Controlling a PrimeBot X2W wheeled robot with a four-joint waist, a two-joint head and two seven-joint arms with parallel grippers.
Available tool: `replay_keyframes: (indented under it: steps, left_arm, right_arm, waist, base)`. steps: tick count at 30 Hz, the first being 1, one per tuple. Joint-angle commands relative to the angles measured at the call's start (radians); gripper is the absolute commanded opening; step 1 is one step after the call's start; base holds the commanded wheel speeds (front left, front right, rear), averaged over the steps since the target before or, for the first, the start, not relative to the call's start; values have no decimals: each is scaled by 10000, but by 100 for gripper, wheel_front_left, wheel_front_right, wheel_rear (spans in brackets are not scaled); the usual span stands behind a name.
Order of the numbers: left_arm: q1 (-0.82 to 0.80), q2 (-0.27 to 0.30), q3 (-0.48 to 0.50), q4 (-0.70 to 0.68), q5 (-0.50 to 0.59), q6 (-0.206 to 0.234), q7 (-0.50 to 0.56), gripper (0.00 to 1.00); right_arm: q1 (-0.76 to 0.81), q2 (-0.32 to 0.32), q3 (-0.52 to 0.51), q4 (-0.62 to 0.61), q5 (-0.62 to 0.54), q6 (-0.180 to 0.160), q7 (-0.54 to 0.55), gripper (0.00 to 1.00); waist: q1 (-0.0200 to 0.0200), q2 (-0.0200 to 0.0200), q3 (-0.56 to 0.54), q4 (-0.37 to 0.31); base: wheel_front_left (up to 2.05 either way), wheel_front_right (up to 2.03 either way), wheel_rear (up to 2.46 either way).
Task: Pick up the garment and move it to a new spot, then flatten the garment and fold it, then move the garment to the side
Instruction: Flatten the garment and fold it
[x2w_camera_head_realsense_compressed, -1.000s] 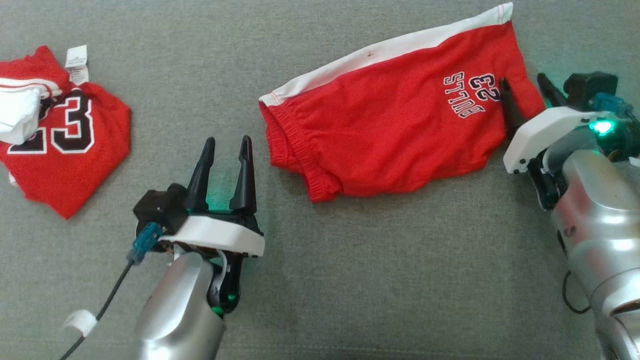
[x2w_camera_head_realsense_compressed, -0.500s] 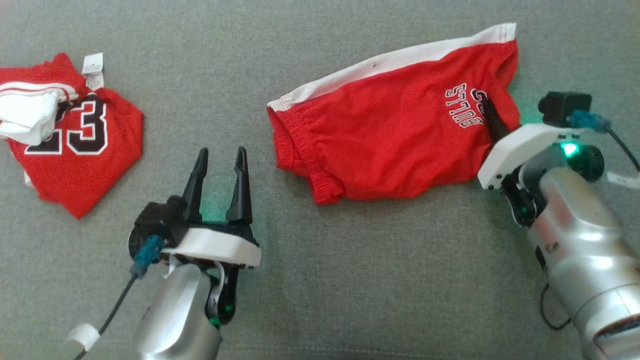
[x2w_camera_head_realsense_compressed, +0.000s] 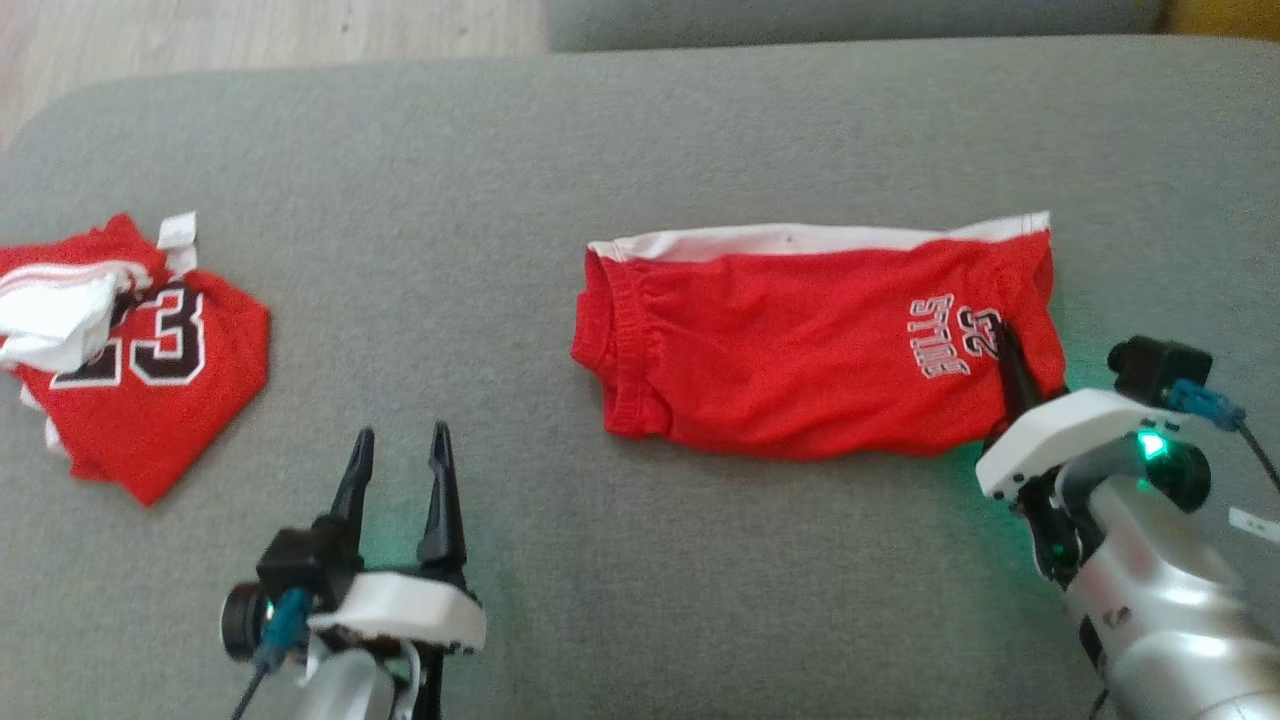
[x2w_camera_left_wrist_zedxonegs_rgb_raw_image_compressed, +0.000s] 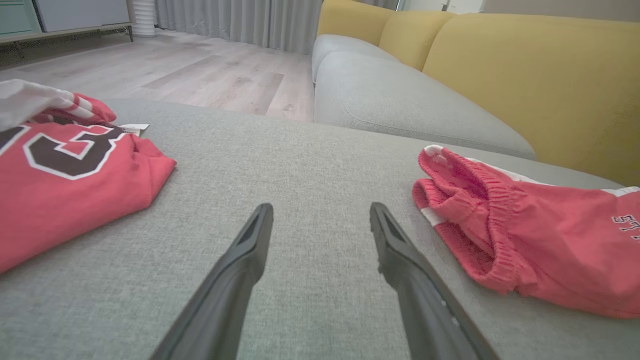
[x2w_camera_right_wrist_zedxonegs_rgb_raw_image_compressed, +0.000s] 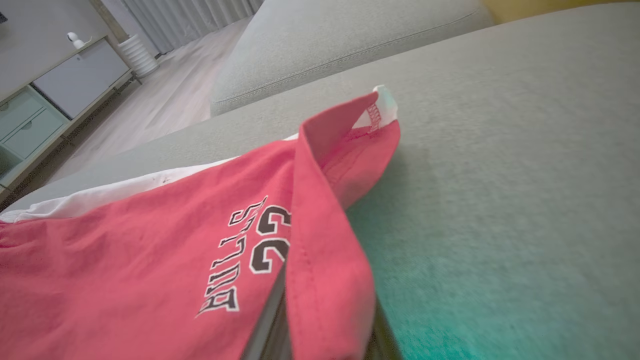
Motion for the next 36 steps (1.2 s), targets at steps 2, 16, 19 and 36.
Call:
replay_keyframes:
  steps: [2,16,19,36]
  left_arm:
    - [-22,93,406,-369,100,78,-65,100]
    - [153,93,31,-279,-187,28,-65,100]
    - [97,93,-87,-232,-212,28,-65,100]
    - [-57,93,122,-431,51,167,-65,100]
  right_arm:
    - [-18,-156,115,-378,11,23,-187,0]
    - [-645,997,1219,-2471,-935,23,-208,0]
    - [-695,1290,1857,-2496,-937,23,-145,0]
    - [-265,1366,3477,-3513,333,23,-200,100]
  waist:
    - [2,0,-257,-245]
    - [2,0,-226,788]
    - [2,0,-199,1260]
    - [2,0,-198,973]
  base:
    - [0,0,0]
    - [0,0,0]
    - [0,0,0]
    - [0,0,0]
